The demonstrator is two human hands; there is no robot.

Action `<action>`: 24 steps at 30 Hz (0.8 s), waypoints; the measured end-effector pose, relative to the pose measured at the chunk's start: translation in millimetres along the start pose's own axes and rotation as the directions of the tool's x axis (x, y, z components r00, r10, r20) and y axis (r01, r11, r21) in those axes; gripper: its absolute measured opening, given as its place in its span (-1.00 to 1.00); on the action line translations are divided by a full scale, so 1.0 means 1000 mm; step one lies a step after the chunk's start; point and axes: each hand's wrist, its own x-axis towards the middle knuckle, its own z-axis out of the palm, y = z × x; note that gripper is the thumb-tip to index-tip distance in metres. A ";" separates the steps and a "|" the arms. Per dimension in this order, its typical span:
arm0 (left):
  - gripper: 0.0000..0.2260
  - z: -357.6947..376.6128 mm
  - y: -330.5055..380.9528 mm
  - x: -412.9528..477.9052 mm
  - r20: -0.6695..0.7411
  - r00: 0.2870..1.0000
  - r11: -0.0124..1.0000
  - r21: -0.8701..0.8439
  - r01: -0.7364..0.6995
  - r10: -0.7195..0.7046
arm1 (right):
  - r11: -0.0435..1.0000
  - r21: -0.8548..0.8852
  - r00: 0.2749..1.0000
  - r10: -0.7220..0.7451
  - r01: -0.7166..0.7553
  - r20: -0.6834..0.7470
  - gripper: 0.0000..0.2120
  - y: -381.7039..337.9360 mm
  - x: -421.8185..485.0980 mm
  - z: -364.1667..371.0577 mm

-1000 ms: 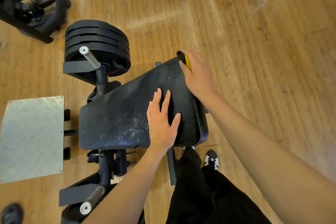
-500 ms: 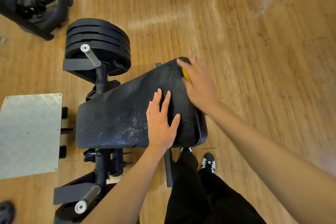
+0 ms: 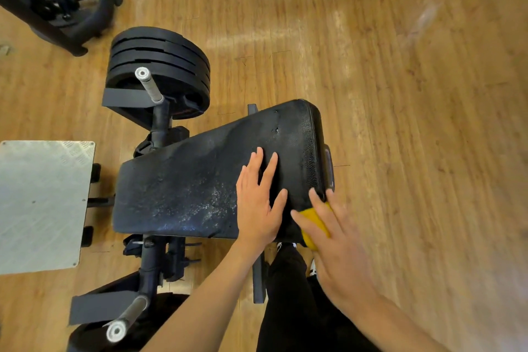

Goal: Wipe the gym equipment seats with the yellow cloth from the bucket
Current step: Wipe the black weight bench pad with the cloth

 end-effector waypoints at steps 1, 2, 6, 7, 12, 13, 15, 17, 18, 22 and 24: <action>-0.45 0.000 0.000 0.000 -0.004 1.000 1.000 -0.002 0.000 0.000 | 1.000 0.001 1.000 -0.018 0.018 0.002 -0.29 0.001 0.000 0.001; -0.45 0.000 0.000 0.000 -0.003 1.000 1.000 -0.002 0.003 -0.003 | 0.999 -0.002 0.999 -0.038 0.038 -0.011 -0.29 0.003 0.011 0.000; -0.44 0.000 0.000 0.001 -0.002 1.000 1.000 -0.012 0.020 -0.020 | 0.998 -0.051 0.995 0.032 -0.037 -0.093 -0.35 0.011 0.115 -0.014; -0.44 0.000 0.000 0.001 -0.005 1.000 1.000 -0.014 0.019 -0.019 | 0.996 -0.065 0.994 0.053 -0.059 -0.100 -0.37 0.015 0.145 -0.015; -0.43 -0.001 0.000 -0.001 -0.022 1.000 0.999 -0.035 0.020 -0.021 | 0.990 -0.089 0.994 0.103 -0.106 -0.046 -0.54 0.027 0.232 -0.020; -0.44 -0.001 0.000 -0.002 -0.024 1.000 0.999 -0.034 0.016 -0.017 | 0.991 -0.065 0.992 0.112 -0.116 -0.058 -0.56 0.027 0.230 -0.019; -0.44 -0.001 -0.001 -0.001 -0.020 1.000 0.999 -0.031 0.016 -0.017 | 0.993 -0.002 0.986 0.116 -0.117 -0.118 -0.56 0.024 0.209 -0.016; -0.43 -0.001 -0.001 -0.001 -0.016 1.000 0.999 -0.035 0.023 -0.024 | 0.994 0.041 0.984 0.110 -0.105 -0.140 -0.51 0.018 0.163 -0.010; -0.44 -0.001 0.000 -0.001 -0.014 0.999 0.999 -0.033 0.028 -0.029 | 0.994 0.045 0.985 0.105 -0.100 -0.135 -0.49 0.014 0.136 -0.007; -0.48 0.000 -0.001 -0.001 -0.025 0.999 1.000 -0.018 0.025 -0.026 | 0.995 0.005 0.991 0.104 -0.104 -0.082 -0.39 -0.006 0.039 -0.001; -0.49 0.001 -0.002 -0.001 -0.031 0.999 1.000 -0.015 0.018 -0.018 | 0.995 -0.088 0.998 0.048 -0.052 -0.047 -0.33 -0.008 0.022 0.002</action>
